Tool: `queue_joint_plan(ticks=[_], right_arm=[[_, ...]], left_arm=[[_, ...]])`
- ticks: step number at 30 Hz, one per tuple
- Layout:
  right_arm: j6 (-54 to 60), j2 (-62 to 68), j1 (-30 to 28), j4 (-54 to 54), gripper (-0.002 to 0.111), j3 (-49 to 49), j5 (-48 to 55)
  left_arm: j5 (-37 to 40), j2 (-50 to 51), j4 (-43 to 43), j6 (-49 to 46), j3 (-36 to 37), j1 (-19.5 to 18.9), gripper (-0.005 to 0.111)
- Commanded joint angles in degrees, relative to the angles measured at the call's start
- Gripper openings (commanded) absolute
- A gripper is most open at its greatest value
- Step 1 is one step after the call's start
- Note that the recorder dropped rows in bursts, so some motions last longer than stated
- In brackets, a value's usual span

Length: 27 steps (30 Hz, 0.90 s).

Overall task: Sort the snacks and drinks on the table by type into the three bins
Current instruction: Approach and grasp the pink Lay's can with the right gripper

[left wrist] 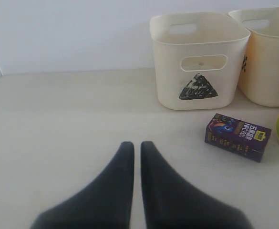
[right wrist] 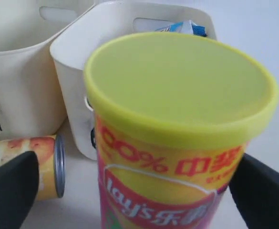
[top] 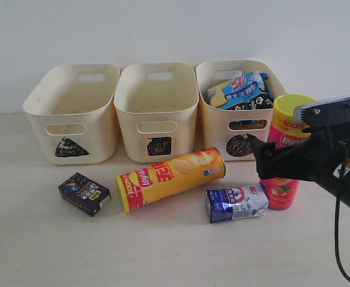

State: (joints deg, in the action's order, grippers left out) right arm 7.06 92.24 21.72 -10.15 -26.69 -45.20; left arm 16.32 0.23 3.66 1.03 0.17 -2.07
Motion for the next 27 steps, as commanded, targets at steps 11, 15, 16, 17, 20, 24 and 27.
queue_joint_plan(ticks=[11, 15, 16, 17, 20, 24, 27], right_arm=[[5.44, 4.67, -0.02, -4.01, 0.103, -3.54, -3.02], [4.82, 5.15, -0.02, -4.01, 0.088, -4.41, -2.9], [4.58, 5.03, -0.02, -4.01, 0.08, -4.41, -3.02], [4.32, 5.03, -0.02, -4.39, 0.073, -4.41, -3.02], [3.91, 5.03, -0.02, -5.01, 0.035, -4.41, -2.29], [3.88, 5.03, -0.02, -5.01, 0.0, -4.41, -1.49], [3.99, 4.92, -0.02, -5.01, 0.0, -4.41, -1.36]], left_arm=[[-0.42, -0.23, -0.04, 0.54, -0.17, -0.06, 0.004], [-0.42, -0.23, -0.04, 0.54, -0.17, -0.06, 0.004], [-0.42, -0.23, -0.04, 0.54, -0.17, -0.06, 0.004], [-0.42, -0.23, -0.04, 0.54, -0.17, -0.06, 0.004], [-0.42, -0.23, -0.04, 0.54, -0.17, -0.06, 0.004], [-0.42, -0.23, -0.04, 0.54, -0.17, -0.06, 0.004], [-0.42, -0.23, -0.04, 0.54, -0.17, -0.06, 0.004]])
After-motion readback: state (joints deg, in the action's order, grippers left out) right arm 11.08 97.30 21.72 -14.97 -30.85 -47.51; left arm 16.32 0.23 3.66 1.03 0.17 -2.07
